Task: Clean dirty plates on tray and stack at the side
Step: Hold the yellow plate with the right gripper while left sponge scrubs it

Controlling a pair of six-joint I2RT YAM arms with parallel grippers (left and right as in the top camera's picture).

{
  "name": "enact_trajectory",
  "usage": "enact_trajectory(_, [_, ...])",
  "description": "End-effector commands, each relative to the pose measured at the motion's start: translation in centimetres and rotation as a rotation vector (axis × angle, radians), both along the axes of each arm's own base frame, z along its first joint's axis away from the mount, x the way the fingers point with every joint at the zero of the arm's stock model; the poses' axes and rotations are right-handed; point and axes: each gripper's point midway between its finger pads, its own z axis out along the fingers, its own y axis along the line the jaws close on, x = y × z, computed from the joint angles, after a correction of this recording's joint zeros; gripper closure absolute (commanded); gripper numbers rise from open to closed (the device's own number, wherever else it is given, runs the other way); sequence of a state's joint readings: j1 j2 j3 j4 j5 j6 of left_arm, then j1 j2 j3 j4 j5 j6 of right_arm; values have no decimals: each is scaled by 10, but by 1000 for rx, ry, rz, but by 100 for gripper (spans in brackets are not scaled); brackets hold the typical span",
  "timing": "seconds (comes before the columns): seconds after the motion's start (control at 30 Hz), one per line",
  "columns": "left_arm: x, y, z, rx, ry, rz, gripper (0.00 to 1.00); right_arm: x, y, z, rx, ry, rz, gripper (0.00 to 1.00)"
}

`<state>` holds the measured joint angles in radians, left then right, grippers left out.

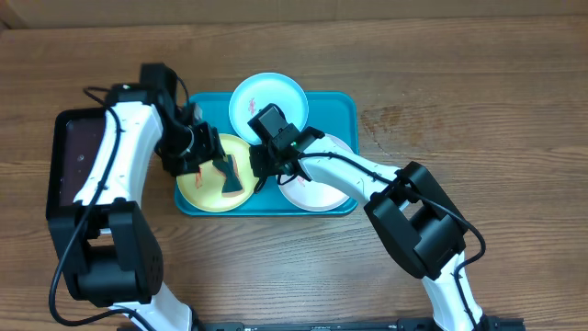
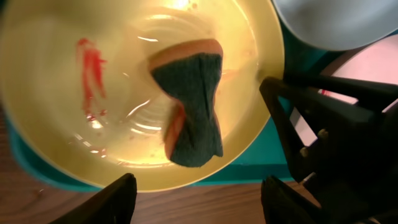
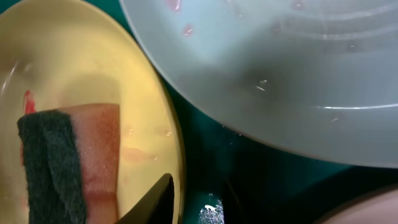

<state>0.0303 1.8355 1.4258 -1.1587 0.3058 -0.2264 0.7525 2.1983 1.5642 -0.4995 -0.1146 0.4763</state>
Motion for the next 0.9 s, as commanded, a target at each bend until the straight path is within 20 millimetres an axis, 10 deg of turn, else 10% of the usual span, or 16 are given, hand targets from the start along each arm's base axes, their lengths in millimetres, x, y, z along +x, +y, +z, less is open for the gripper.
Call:
enact_trajectory(0.0, [-11, -11, -13, -39, 31, 2, 37, 2, -1, -5, -14, -2, -10, 78])
enact_trajectory(0.3, [5, -9, -37, -24, -53, 39, 32, 0, -1, -7, -11, 17, -23, 82])
enact_trajectory(0.87, [5, -14, -69, -37, -58, 136, 53, -9, 2, -10, 13, 64, -2, 83])
